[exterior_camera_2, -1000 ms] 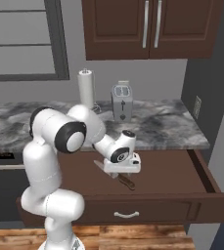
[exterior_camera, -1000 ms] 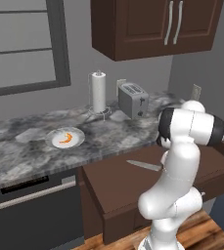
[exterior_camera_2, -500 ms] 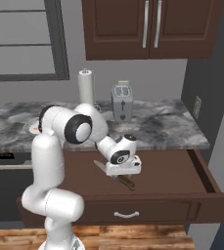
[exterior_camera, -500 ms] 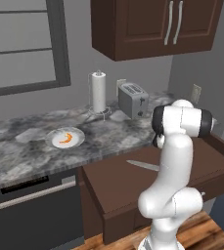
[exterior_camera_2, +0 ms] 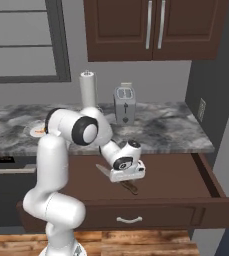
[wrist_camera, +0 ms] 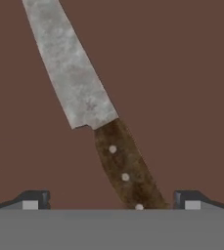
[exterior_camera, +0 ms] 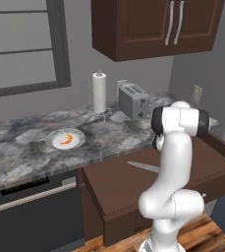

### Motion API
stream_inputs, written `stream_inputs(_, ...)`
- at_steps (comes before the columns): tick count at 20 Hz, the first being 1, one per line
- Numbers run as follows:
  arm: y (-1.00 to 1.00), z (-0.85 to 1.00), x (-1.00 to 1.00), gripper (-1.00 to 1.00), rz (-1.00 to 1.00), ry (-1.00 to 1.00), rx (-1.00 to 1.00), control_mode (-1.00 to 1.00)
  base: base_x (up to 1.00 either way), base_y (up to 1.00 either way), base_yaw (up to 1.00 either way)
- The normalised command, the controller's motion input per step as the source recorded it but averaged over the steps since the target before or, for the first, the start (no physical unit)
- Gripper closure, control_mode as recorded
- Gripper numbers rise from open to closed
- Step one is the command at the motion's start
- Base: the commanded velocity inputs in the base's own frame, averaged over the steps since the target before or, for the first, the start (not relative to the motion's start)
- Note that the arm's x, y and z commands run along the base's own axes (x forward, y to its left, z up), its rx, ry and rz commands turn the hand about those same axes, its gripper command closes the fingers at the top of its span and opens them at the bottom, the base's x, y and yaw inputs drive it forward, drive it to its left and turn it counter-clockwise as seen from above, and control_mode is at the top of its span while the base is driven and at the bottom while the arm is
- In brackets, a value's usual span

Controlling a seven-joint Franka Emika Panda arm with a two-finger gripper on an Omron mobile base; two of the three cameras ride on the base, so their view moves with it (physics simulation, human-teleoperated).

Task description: Pick up the knife from the drawer and place it on the cutting board. Then place the meat from the plate to the cutting board.

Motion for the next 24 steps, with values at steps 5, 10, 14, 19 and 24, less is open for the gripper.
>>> stream_inputs(5, 0.0, -0.29, 0.19, -1.0, 0.05, 0.0, 0.0, -1.0, 0.0, 0.0, 0.0)
stream_inputs(10, -0.03, -0.17, 0.19, -1.0, 0.04, 0.0, 0.0, -1.0, 0.0, 0.0, 0.0)
stream_inputs(14, -0.04, -0.16, 0.1, -1.0, 0.04, 0.0, 0.0, -1.0, 0.0, 0.0, 0.0)
stream_inputs(19, 0.0, -0.26, 0.0, 1.0, 0.04, 0.0, 0.0, -1.0, 0.0, 0.0, 0.0)
stream_inputs(24, 0.0, -0.15, -0.14, 1.0, 0.0, -0.04, 0.0, -1.0, 0.0, 0.0, 0.0)
